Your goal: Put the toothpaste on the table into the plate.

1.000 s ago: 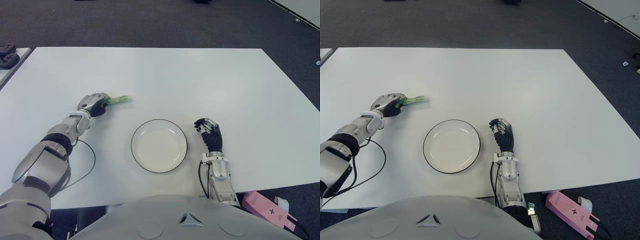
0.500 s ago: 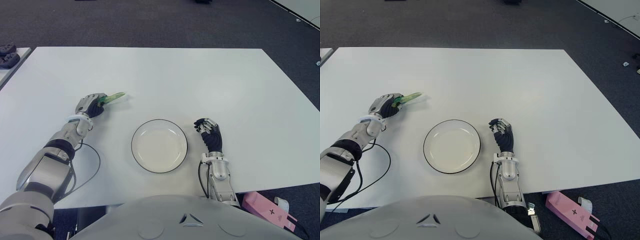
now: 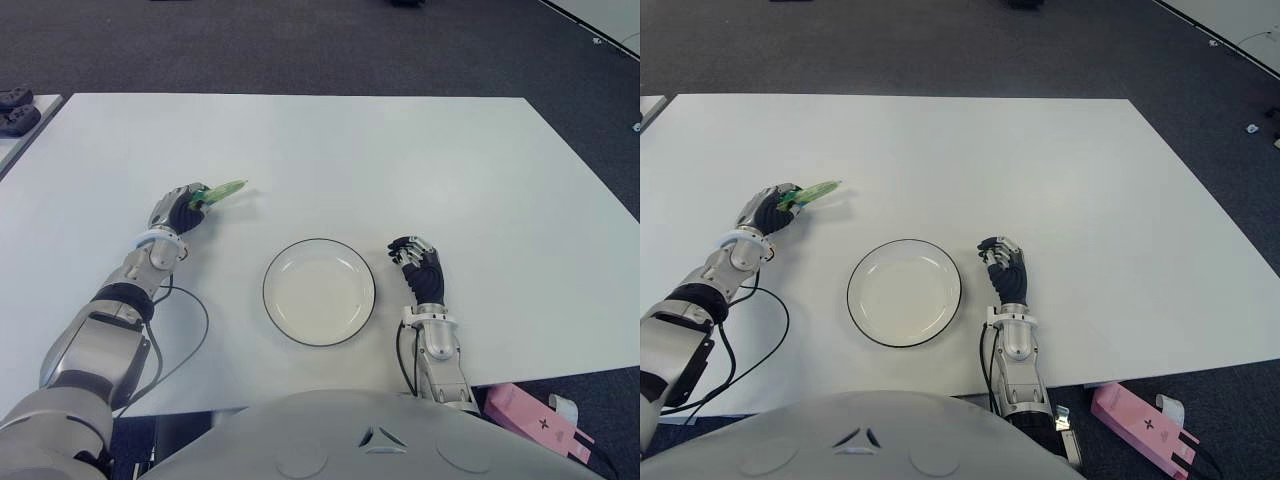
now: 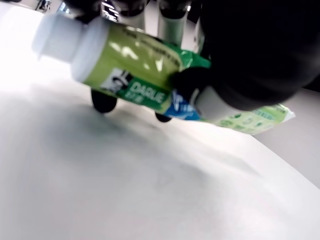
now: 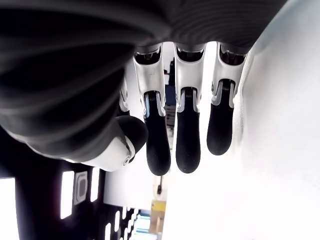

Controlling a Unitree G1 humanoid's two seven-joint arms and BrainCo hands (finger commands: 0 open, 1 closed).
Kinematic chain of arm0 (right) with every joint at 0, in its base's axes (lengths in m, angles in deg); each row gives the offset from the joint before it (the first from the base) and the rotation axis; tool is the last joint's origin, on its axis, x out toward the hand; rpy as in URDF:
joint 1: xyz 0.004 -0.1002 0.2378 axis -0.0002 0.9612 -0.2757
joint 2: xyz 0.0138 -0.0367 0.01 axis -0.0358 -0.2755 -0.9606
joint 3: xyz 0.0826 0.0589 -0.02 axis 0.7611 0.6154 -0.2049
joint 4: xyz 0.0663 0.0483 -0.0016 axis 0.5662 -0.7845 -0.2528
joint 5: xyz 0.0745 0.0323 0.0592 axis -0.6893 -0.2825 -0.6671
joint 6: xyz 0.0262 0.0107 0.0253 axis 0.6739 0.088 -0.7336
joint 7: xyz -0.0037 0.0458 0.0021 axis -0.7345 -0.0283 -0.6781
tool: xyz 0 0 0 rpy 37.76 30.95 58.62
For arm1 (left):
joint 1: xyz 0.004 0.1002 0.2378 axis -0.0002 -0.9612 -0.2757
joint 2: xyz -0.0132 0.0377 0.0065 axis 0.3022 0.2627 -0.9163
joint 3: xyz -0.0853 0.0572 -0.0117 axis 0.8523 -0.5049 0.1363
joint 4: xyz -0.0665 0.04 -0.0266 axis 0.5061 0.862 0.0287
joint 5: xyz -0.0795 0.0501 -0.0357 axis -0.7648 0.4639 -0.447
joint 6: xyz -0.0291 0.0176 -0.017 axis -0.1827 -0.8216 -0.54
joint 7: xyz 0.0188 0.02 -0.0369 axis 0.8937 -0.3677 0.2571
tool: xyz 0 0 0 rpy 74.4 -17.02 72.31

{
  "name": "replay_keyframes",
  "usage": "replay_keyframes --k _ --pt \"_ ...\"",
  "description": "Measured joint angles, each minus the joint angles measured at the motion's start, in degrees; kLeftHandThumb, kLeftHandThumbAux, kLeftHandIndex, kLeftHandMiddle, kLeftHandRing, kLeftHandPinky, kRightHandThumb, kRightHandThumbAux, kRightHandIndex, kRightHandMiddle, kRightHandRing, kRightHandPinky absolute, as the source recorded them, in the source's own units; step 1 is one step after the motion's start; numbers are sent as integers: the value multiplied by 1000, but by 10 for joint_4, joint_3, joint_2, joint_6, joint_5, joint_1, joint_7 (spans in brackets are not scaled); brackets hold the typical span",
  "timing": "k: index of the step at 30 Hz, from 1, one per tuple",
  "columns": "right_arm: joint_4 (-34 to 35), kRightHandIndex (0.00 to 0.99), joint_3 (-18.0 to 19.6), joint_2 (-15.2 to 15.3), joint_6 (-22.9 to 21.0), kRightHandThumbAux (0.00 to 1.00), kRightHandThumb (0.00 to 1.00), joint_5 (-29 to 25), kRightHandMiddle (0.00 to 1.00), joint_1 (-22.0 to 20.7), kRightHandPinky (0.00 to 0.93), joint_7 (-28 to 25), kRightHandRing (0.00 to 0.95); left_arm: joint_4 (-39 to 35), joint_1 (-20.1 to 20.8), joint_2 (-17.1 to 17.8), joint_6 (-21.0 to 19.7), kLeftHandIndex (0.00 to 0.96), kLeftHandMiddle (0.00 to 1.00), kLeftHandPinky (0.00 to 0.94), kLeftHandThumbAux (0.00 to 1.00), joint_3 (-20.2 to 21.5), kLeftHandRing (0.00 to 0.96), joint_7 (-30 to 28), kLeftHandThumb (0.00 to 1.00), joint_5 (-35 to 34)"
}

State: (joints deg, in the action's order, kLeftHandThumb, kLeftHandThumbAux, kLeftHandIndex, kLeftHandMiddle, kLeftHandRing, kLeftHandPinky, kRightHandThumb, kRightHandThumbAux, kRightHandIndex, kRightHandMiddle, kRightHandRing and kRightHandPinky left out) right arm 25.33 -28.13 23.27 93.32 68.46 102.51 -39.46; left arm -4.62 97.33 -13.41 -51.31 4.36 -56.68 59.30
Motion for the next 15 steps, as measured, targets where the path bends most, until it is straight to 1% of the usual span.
replay_keyframes --k 11,15 --pt "-1 430 0 -2 0 727 708 -2 486 0 457 0 470 -11 -9 -8 0 440 856 825 717 21 837 -3 708 -10" --pt "-1 430 0 -3 0 726 707 -2 486 0 454 0 467 -21 -13 -10 1 440 856 833 717 29 837 -3 708 -16"
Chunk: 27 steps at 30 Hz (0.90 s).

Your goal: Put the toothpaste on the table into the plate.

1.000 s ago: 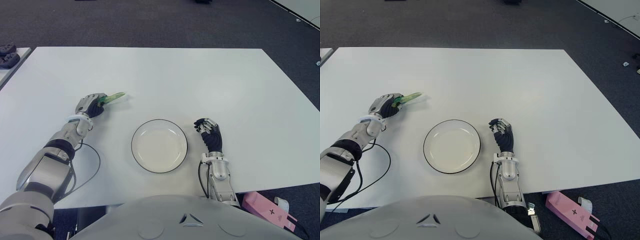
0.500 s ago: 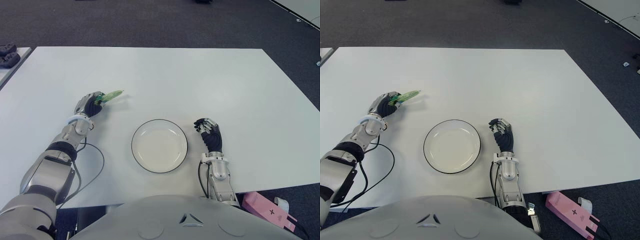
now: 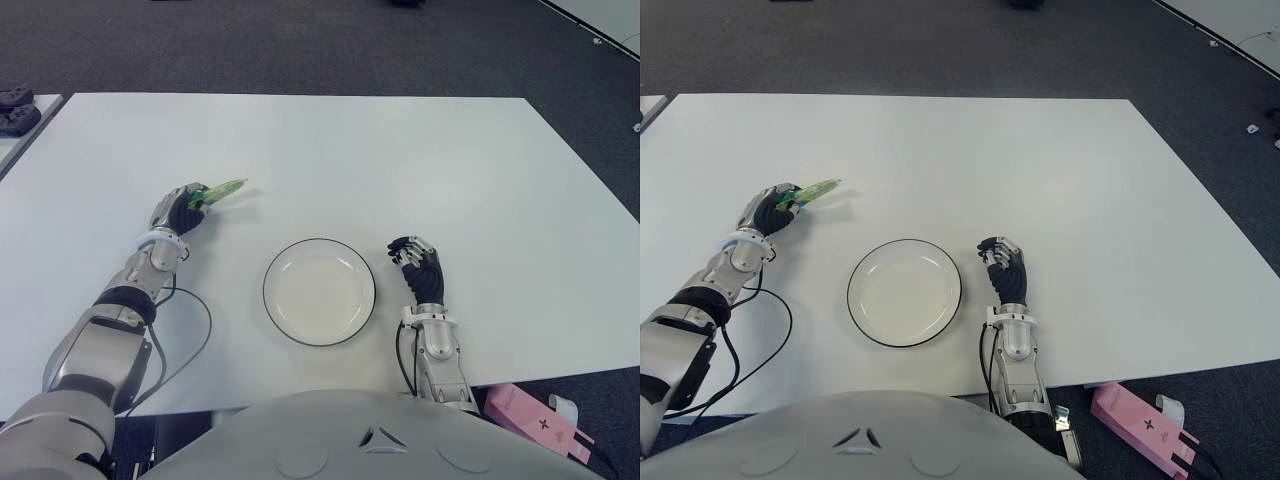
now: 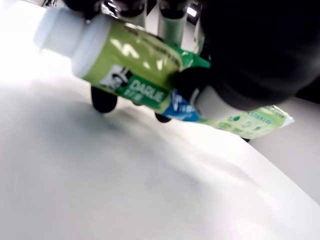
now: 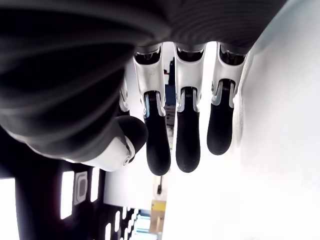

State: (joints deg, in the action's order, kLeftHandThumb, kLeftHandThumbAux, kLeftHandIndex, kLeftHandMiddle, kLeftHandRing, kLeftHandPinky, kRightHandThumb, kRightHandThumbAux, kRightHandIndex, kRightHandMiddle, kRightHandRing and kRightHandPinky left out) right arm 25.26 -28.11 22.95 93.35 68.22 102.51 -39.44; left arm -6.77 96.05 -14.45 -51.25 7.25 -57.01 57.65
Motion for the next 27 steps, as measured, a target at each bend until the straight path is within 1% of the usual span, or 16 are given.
replay_keyframes --k 2,4,14,18,27 --pt "0 430 0 -1 0 726 707 -1 487 0 456 0 467 -10 -4 -1 0 440 861 847 717 5 844 0 708 -2" --pt "1 429 0 -1 0 726 707 -1 487 0 458 0 467 -37 -16 -3 -1 440 866 859 717 13 851 0 708 -8" --pt "-1 429 0 -1 0 727 706 -3 489 -3 450 0 465 -169 -84 -11 2 440 887 879 717 28 876 -9 708 -16" --pt "-2 429 -1 -2 0 727 706 -3 489 -4 445 0 462 -240 -113 -10 6 440 893 884 717 36 885 -9 708 -13" --pt "-5 429 -1 -3 2 727 707 -3 491 -5 458 0 466 -398 -156 -9 8 440 903 896 715 44 901 -10 707 11"
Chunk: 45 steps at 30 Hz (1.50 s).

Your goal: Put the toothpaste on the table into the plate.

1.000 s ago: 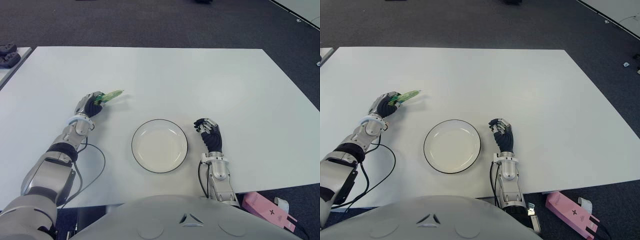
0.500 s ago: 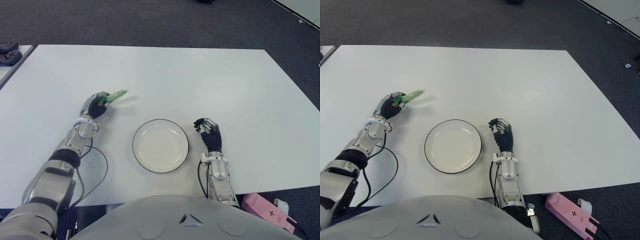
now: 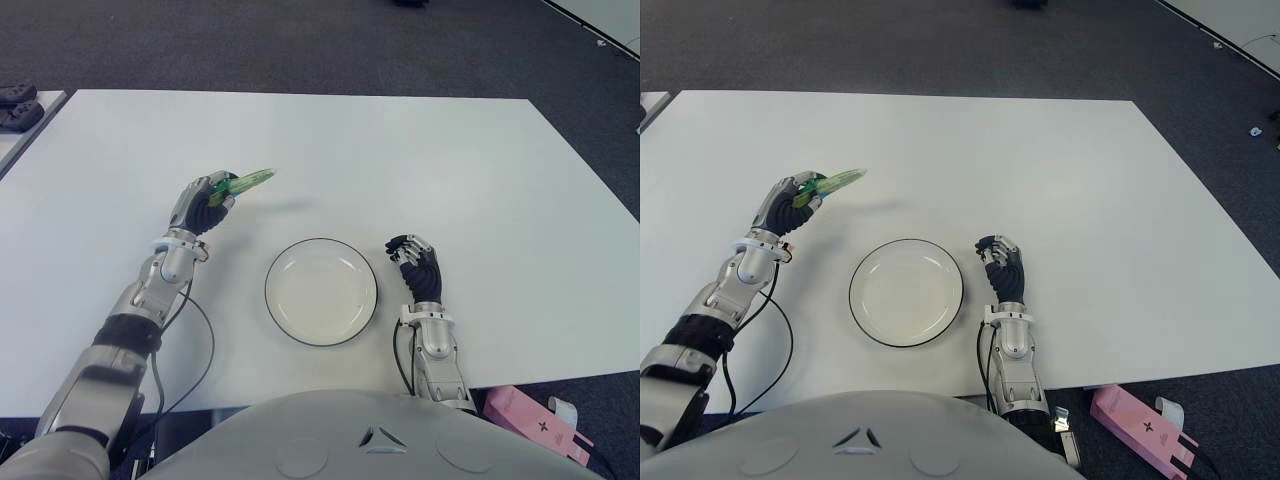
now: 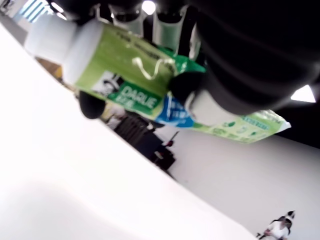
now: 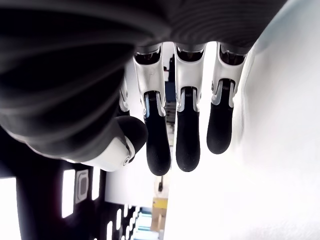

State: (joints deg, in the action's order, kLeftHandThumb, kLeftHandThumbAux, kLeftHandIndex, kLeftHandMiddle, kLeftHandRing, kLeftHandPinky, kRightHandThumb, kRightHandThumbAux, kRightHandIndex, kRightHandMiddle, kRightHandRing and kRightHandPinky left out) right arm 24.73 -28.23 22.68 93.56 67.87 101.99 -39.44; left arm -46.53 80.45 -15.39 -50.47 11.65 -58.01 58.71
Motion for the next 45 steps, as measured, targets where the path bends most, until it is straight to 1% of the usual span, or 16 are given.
replay_keyframes --k 3,7,9,17,22,28,34,37,40,42,45 --pt "-4 429 0 0 4 727 707 0 492 -3 461 0 468 -38 -5 0 9 440 905 899 714 2 904 0 707 15" --pt "-10 429 0 0 9 727 707 -1 491 -7 458 0 468 -61 -5 1 21 440 906 893 714 4 902 0 707 30" --pt "-13 429 0 1 10 727 707 -1 491 -8 459 -1 468 -73 -8 3 23 440 901 874 714 7 895 0 707 36" --pt "-21 428 1 2 15 727 706 -1 490 -9 458 0 468 -180 -46 9 27 440 889 858 715 12 877 -31 706 42" --pt "-22 428 0 3 16 728 705 -1 486 -12 449 -1 463 -191 -48 9 55 440 893 879 715 7 885 -31 707 60" --pt "-22 428 0 2 16 728 705 0 482 -12 441 0 455 -199 -48 7 97 440 901 888 715 -15 894 -31 708 93" --pt "-20 428 -1 1 16 728 706 0 483 -11 441 0 454 -206 -48 15 130 440 901 883 714 -23 894 -50 710 96" --pt "-20 428 -1 1 16 727 707 0 484 -11 442 0 456 -214 -54 20 150 440 899 886 712 -33 894 -60 712 100" --pt "-20 428 0 1 16 727 707 0 485 -11 443 0 457 -228 -67 15 164 440 897 888 712 -44 895 -60 713 110" --pt "-20 429 -1 1 16 727 707 0 486 -11 443 1 458 -236 -75 11 169 440 894 886 711 -53 894 -63 715 116" --pt "-20 429 -1 1 16 728 707 1 486 -11 447 2 459 -250 -84 10 174 441 887 881 710 -61 889 -81 717 121"
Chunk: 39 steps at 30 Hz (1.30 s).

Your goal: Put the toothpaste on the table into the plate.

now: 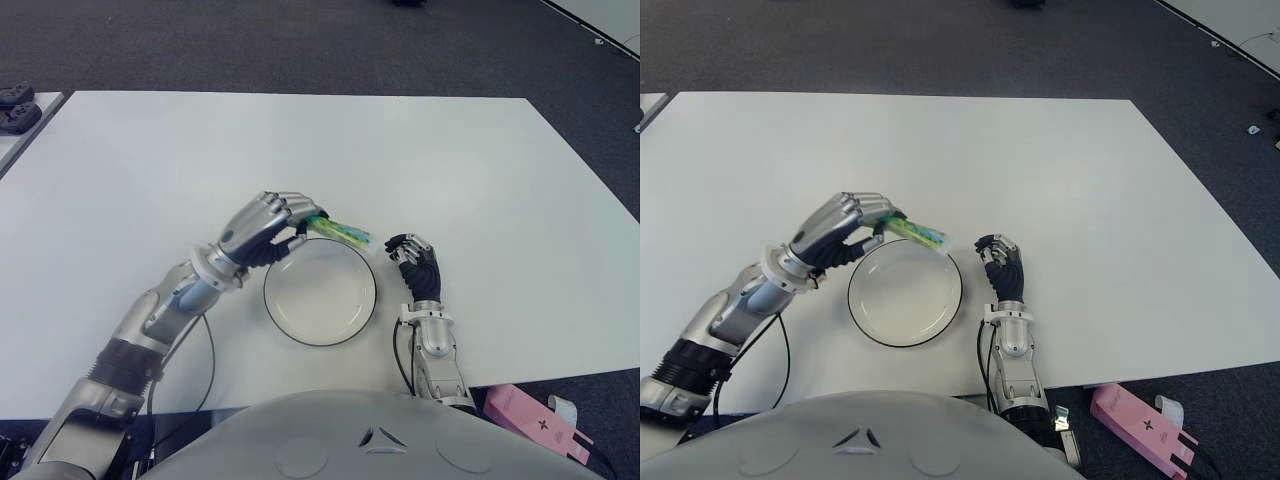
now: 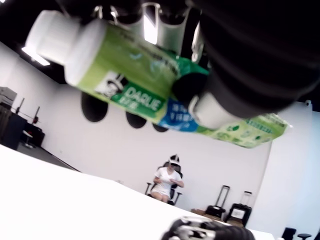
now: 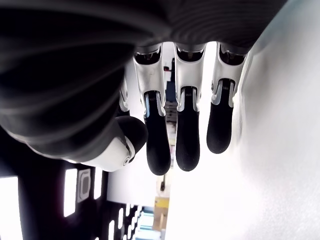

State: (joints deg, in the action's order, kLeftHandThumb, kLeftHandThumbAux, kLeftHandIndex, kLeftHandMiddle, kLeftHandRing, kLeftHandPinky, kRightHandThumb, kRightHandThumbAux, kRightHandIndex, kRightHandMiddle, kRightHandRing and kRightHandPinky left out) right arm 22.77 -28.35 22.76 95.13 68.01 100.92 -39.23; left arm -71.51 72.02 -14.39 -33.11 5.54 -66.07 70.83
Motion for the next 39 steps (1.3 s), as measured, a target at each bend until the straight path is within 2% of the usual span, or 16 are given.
replay_keyframes --k 18,27,39 --pt "4 429 0 -2 0 727 707 -3 487 2 444 -1 458 -42 -6 29 -13 439 863 887 710 -28 880 -130 715 16" --pt "4 427 0 -3 0 727 706 -3 486 3 451 -2 460 -33 -6 30 -8 440 867 901 710 -46 886 -128 713 78" --pt "4 427 0 -3 0 728 705 0 491 4 459 2 468 16 14 30 0 437 859 887 712 -81 883 -78 712 165"
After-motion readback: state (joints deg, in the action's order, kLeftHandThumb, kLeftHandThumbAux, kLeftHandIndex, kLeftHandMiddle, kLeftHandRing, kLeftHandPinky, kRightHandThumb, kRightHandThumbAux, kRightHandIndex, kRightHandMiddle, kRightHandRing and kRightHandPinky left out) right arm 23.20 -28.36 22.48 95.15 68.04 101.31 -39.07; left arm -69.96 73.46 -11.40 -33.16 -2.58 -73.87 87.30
